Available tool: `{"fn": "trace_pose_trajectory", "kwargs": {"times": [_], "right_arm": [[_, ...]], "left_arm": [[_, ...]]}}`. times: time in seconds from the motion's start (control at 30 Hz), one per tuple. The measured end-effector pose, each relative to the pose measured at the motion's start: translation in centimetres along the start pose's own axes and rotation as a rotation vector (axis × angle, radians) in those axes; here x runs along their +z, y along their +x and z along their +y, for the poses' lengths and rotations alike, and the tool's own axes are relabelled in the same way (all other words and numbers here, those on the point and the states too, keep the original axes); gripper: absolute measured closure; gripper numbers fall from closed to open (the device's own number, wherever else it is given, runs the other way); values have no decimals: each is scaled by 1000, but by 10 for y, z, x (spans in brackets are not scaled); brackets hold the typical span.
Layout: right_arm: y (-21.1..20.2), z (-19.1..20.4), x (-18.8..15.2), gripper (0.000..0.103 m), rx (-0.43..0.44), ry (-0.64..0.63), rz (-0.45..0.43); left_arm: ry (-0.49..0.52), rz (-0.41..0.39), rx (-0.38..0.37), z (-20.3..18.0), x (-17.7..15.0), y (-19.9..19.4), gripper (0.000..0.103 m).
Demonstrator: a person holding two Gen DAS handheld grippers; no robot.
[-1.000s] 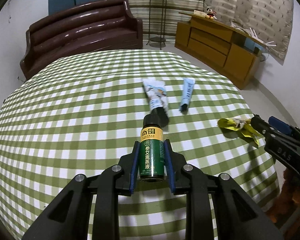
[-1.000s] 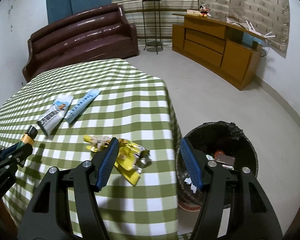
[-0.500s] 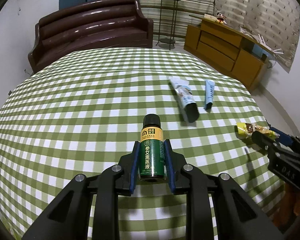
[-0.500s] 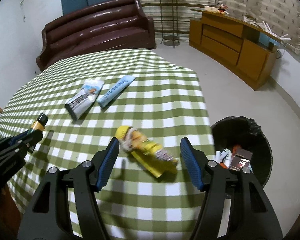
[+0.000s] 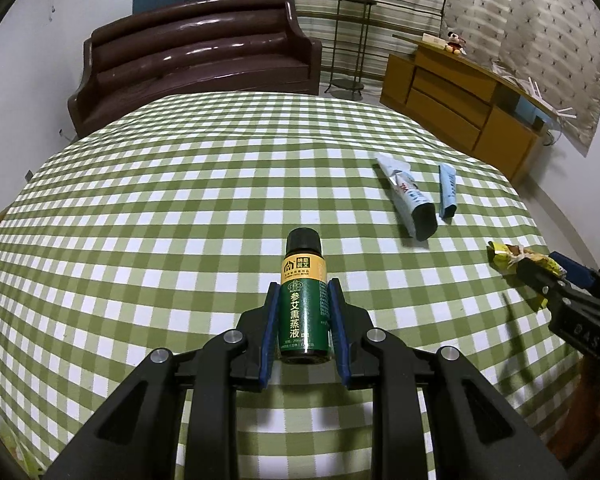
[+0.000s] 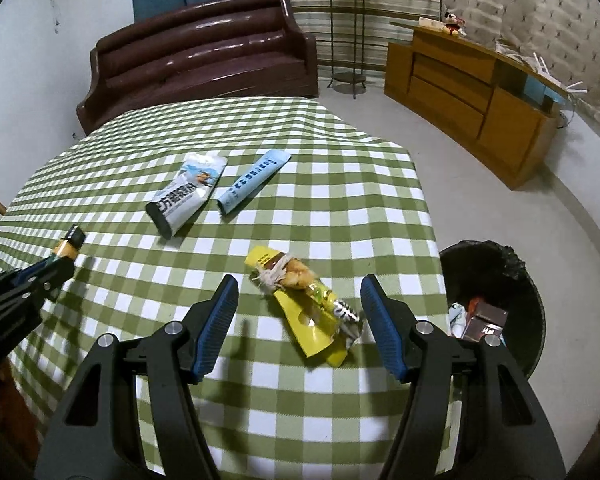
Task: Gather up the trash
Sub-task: 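Lift the green spray can with the left gripper while the right gripper grasps the yellow wrapper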
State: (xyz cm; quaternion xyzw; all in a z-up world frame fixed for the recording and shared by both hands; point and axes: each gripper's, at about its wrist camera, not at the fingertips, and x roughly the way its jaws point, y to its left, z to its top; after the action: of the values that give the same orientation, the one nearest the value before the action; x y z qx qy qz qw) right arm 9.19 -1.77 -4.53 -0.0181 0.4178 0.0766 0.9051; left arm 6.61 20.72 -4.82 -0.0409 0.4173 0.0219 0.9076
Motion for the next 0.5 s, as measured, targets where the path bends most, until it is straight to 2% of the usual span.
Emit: {"fn": "trace_pose_trajectory", "kwargs": {"times": [0.13, 0.23, 0.5], "right_arm": [[7, 0, -1, 42, -20, -15, 15], [8, 1, -2, 50, -34, -24, 15], [4, 2, -2, 57, -4, -17, 31]], "left_arm": [[-6, 4, 5, 2, 0, 3, 78], [-8, 8, 7, 4, 0, 5, 78], [-7, 16, 5, 3, 0, 10, 78]]}}
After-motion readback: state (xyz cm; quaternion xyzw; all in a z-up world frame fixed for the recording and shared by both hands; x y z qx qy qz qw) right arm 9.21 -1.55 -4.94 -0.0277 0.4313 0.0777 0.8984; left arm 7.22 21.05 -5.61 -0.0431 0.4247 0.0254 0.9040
